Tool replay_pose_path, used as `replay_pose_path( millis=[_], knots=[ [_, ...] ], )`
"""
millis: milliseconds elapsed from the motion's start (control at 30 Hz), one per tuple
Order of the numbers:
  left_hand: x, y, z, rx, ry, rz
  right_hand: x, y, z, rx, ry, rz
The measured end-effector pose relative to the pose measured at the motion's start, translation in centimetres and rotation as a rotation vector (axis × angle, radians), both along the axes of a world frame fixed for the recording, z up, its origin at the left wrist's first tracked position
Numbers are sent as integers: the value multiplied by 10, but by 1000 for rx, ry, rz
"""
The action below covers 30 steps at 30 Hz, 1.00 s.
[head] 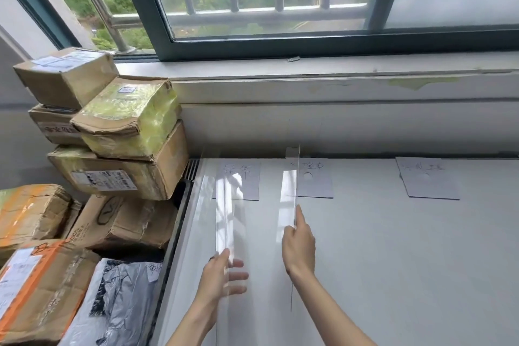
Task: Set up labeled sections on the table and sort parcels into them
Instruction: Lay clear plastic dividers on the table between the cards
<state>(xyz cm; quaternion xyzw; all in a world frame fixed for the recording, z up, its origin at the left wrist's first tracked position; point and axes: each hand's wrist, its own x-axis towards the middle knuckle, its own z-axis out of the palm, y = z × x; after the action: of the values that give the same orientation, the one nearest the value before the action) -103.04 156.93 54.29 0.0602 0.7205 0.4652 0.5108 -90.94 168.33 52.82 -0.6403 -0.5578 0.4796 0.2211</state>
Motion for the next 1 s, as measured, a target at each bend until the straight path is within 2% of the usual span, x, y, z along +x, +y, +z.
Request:
replay_pose_path(
  millis=[200, 300, 400, 733, 900, 1000],
  knots=[
    [-6, -13, 2, 39, -25, 9, -33, 7, -23, 35, -119, 127],
    [-10, -16, 4, 59, -42, -2, -42, 9, -32, 44, -189, 100],
    [-15, -15, 2, 64, -51, -11, -41, 10, -43, 70, -302, 117],
    [-25, -9, 0, 74, -56, -15, -29, -5, -53, 58, -496, 233],
    [-23, -5, 4, 88, -64, -22, -19, -10, -53, 34, -538, 221],
    [-20, -2, 6, 93, -64, -27, -13, -14, -52, 44, -470, 188]
  ],
)
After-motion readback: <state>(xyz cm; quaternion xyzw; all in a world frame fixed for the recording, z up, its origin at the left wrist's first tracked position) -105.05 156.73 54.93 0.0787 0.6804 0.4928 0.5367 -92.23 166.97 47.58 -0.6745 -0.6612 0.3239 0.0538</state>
